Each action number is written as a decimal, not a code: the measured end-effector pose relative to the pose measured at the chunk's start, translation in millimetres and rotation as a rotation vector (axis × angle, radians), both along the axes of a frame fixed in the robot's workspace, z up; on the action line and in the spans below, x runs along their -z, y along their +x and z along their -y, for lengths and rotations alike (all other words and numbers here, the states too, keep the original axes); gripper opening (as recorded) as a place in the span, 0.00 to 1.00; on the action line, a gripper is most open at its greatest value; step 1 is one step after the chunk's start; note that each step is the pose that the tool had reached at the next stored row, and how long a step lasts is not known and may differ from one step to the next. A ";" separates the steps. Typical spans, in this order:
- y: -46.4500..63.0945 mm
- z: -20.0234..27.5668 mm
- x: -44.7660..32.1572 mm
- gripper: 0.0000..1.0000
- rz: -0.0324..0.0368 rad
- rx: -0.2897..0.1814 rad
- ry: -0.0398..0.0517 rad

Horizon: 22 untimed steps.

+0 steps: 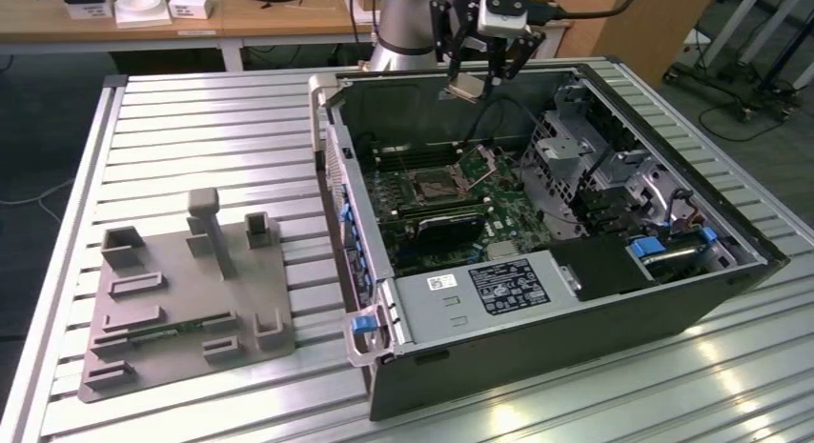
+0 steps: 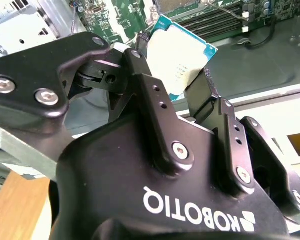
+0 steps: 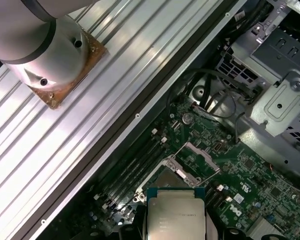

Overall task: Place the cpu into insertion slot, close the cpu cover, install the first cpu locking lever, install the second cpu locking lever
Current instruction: 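Place the cpu into insertion slot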

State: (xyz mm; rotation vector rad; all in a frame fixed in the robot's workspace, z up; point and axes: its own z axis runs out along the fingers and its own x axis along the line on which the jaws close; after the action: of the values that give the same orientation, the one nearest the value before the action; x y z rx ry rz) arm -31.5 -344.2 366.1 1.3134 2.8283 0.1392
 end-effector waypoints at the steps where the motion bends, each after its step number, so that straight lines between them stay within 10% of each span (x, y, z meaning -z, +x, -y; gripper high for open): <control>1: 0.0 0.0 0.0 0.54 0.0000 0.007 -0.0001; 22: 0.0 0.0 0.1 0.54 0.0000 0.068 0.0000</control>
State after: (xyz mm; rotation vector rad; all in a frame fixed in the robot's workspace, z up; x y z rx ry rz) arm -31.5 -344.2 366.0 1.4078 2.7792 0.1379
